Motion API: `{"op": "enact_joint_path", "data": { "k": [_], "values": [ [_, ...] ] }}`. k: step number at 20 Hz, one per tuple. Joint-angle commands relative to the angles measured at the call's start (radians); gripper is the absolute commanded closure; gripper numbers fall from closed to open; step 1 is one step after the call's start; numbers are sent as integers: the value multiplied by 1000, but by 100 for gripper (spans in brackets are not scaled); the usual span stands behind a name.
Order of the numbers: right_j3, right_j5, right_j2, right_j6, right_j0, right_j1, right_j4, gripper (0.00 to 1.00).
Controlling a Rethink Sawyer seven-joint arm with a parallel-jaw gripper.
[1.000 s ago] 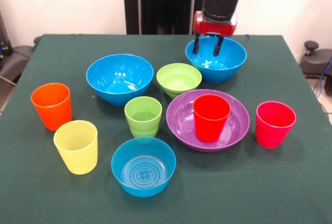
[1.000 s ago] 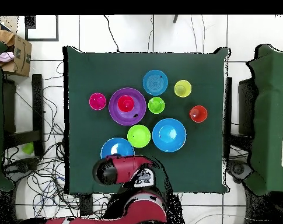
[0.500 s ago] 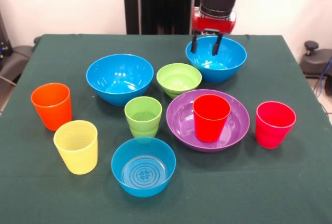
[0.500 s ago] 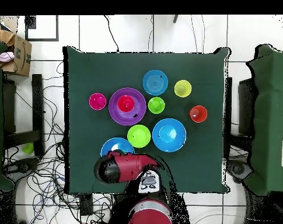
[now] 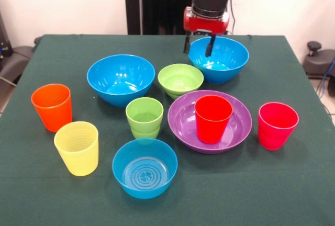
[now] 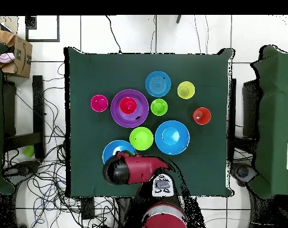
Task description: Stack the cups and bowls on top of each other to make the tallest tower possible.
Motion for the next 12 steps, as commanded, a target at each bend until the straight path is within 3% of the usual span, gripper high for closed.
{"op": "enact_joint_path", "data": {
  "k": [1, 12],
  "values": [
    [-93, -18, 73, 68, -10, 95, -24, 0],
    [-118, -81, 66, 90, 19, 183, -26, 0]
  ]
}}
